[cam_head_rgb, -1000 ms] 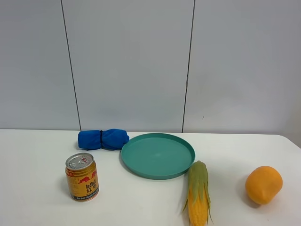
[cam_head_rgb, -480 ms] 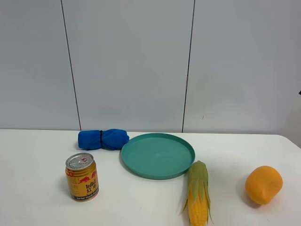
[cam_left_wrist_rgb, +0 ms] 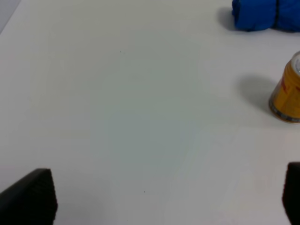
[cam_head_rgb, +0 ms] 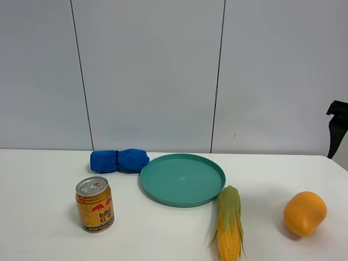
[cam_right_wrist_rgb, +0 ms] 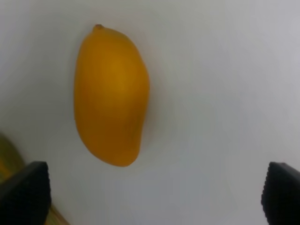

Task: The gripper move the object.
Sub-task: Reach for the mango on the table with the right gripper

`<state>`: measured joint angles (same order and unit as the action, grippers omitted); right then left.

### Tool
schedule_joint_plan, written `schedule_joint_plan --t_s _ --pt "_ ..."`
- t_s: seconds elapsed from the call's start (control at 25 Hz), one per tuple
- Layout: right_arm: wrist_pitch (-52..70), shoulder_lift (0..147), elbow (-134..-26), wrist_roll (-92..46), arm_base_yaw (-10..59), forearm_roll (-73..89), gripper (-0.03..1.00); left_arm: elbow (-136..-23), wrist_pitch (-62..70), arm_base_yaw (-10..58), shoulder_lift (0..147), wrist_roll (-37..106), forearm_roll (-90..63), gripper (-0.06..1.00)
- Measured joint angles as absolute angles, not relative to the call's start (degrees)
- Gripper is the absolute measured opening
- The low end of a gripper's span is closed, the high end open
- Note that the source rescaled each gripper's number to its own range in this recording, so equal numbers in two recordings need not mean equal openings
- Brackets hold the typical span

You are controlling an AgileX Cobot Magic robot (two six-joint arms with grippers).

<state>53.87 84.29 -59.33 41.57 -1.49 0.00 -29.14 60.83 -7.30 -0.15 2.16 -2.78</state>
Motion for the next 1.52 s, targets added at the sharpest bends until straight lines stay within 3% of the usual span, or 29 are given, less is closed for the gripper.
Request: schedule_joint_plan --t_s 0.92,1.52 --pt "38.67 100.16 -59.33 41.35 -0.26 5.24 0.70 -29.14 60.83 -7.30 -0.15 2.16 -2.83 1.00" --pt "35.76 105.88 -59.33 41.35 0.30 5.43 0.70 -29.14 60.83 -7.30 -0.15 2.16 -2.83 1.00"
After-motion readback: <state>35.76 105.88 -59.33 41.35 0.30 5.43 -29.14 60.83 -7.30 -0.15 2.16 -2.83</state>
